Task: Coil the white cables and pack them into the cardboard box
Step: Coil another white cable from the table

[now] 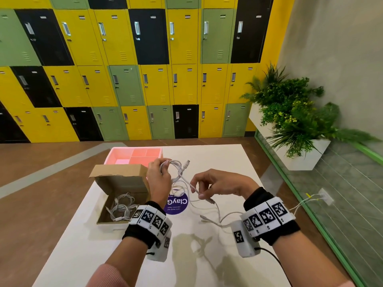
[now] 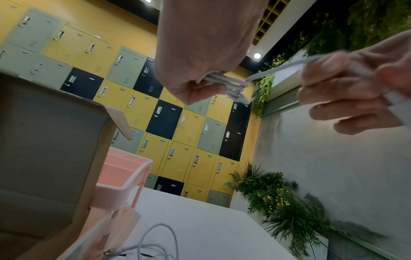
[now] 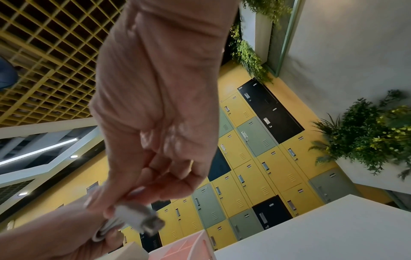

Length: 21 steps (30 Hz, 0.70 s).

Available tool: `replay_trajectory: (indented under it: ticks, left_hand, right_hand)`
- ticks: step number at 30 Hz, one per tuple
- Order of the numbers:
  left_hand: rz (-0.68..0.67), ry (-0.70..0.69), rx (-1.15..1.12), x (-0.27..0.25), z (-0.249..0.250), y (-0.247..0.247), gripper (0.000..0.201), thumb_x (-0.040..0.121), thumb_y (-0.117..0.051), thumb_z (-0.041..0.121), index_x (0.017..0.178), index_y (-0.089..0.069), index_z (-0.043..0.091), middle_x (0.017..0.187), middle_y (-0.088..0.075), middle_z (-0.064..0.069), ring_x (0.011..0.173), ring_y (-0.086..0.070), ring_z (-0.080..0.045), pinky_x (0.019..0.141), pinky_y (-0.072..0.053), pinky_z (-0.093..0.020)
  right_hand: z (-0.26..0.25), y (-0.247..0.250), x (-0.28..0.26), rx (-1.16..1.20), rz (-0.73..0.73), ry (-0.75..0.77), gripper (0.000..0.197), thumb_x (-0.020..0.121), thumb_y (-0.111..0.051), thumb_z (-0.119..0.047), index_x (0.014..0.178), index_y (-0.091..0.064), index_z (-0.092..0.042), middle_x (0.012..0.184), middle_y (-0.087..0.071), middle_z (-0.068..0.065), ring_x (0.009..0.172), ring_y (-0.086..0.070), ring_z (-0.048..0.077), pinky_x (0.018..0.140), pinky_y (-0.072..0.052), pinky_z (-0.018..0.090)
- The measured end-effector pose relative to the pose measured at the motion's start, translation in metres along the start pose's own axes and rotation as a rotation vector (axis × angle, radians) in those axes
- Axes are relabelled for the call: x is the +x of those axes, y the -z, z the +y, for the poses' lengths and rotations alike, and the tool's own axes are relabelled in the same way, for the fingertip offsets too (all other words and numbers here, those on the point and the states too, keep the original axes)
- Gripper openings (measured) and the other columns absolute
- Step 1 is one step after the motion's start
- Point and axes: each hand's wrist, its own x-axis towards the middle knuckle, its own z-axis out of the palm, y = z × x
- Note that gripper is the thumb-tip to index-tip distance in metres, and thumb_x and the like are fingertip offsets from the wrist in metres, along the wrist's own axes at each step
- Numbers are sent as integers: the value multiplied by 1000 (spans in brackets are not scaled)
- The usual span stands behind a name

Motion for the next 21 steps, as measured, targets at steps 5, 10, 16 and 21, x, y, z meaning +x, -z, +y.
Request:
replay_trajectory:
  ticks: [5, 10, 16, 21]
  left_hand:
    - [-13, 79, -43, -3, 6, -2, 18, 98, -49, 11, 105, -63, 3, 105, -61, -14, 95, -53, -20, 81, -41, -29]
    - [-120, 182, -190, -4, 8, 1, 12, 101, -43, 15, 99, -54, 10, 105, -59, -17, 77, -61, -14, 70, -55, -39]
    - [-332, 349, -529, -9, 13, 9, 9, 101, -41, 12, 98, -49, 10, 106, -62, -13, 88, -69, -19, 58, -59, -34]
    - [-509, 291, -612, -9, 7, 18, 18, 97, -50, 16, 114, -56, 16, 108, -63, -14, 91, -67, -24, 81, -53, -53]
  right_hand:
    - [-3, 2, -1, -49, -48, 15, 16, 87, -58, 5, 96, -54, -8, 79, -59, 13, 73, -53, 15, 63, -41, 14]
    - [9, 8, -5, 84, 71, 11, 22, 88, -55, 6, 84, -48, -14, 85, -58, 1, 81, -58, 18, 65, -47, 21]
    - [14, 3, -1, 343, 247, -14, 25, 93, -58, -30, 89, -51, -7, 85, -64, 14, 69, -58, 16, 67, -53, 25]
    - [20, 5, 10, 360, 487, 1, 24, 95, -55, -30, 85, -53, -8, 79, -67, 12, 64, -60, 17, 64, -53, 26]
